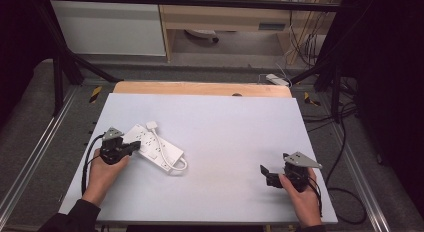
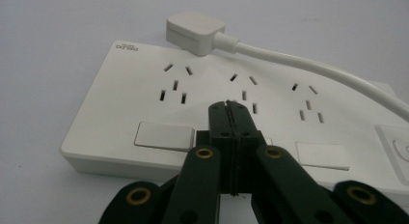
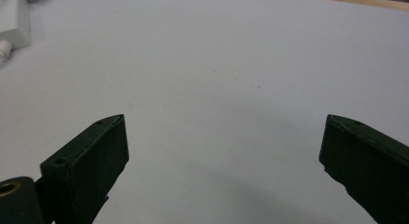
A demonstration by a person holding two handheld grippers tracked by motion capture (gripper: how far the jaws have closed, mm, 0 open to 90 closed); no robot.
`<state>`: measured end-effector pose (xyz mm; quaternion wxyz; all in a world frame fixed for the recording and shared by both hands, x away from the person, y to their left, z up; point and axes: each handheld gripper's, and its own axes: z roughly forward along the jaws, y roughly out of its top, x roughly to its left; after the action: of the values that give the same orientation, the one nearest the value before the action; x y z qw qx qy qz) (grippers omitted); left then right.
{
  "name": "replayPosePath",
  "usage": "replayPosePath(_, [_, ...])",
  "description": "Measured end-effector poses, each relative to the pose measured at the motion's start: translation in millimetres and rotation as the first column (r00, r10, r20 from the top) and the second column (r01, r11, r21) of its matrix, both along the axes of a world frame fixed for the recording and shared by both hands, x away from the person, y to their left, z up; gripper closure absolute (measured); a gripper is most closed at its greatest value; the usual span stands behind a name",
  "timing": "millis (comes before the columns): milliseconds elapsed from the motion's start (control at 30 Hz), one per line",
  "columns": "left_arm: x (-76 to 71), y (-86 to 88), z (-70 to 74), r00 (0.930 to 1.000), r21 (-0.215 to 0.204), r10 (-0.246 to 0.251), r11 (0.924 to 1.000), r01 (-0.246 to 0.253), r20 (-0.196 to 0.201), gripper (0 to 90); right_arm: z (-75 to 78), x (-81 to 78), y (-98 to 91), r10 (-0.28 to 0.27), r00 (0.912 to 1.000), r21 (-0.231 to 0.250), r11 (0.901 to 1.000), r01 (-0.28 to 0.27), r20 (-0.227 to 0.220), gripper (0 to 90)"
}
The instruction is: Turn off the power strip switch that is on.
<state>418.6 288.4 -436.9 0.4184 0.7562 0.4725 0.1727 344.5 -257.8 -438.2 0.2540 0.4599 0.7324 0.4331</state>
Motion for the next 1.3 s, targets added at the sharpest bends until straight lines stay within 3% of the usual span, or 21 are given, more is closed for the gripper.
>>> replayPosePath(567, [0.3, -0.8, -1.6, 1.0, 0.012, -0.002, 0.9999, 0.002, 0.002, 90.0, 0.0, -0.1, 0.1, 0.001, 1.0, -0.001, 1.0, -0.001, 0.001, 3.8])
replayPosePath(833, [-1.3, -2.8, -2.2, 0.9995, 0.034, -0.007, 0.9994, 0.006, 0.03, 90.0, 0.1, 0.1, -0.1, 0.001, 1.0, 0.001, 1.0, -0.001, 0.004, 3.8])
replayPosePath(1300, [-2.9, -2.3, -1.8, 0.9994, 0.009, -0.004, 1.0, 0.003, 0.035, 90.0, 0.5, -0.3, -0.1, 0.001, 1.0, 0.003, 1.0, -0.001, 0.003, 3.8])
